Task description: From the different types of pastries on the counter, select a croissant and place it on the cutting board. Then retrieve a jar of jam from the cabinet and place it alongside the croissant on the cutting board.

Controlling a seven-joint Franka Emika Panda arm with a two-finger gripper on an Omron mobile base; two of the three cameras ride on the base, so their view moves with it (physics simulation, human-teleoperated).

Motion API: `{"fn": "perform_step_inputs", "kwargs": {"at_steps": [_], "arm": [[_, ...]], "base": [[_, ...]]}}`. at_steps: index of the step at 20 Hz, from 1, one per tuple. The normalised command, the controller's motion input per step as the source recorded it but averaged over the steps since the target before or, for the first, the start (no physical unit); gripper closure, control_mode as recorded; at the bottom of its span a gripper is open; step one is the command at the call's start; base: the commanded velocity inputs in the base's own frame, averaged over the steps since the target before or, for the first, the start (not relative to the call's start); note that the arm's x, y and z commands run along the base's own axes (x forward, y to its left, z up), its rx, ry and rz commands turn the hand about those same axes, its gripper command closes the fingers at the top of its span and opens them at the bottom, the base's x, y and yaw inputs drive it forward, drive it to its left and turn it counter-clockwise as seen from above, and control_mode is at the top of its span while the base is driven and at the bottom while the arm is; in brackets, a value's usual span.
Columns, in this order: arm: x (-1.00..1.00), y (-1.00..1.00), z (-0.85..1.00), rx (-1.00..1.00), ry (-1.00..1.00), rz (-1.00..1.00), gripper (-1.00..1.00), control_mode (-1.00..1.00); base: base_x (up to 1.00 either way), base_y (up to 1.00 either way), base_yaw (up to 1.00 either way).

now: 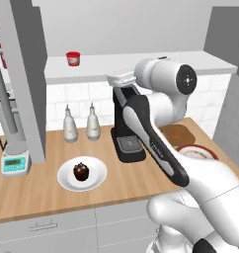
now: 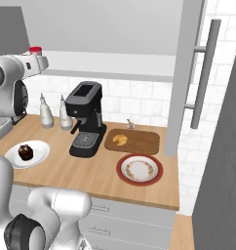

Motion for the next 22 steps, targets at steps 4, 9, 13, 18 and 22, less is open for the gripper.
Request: {"fn": "perform_step_inputs", "kwargs": {"at_steps": [4, 9, 13, 18, 22], "arm": [[0.18, 0.41, 0.22, 0.0, 0.0, -0.1, -1.0, -1.0], [0.04, 0.05, 0.02, 0.01, -0.01, -0.02, -1.0, -1.0], [0.0, 0.0, 0.0, 0.01, -0.04, 0.0, -1.0, -1.0], [0.39, 0.0, 0.0, 0.08, 0.0, 0.0, -1.0, -1.0], [0.57, 0.06, 0.03, 0.06, 0.03, 0.0, -1.0, -1.0]], "base": [[0.0, 0.0, 0.0], [0.0, 0.0, 0.0], [0.0, 0.0, 0.0], [0.0, 0.0, 0.0], [0.0, 0.0, 0.0]]}}
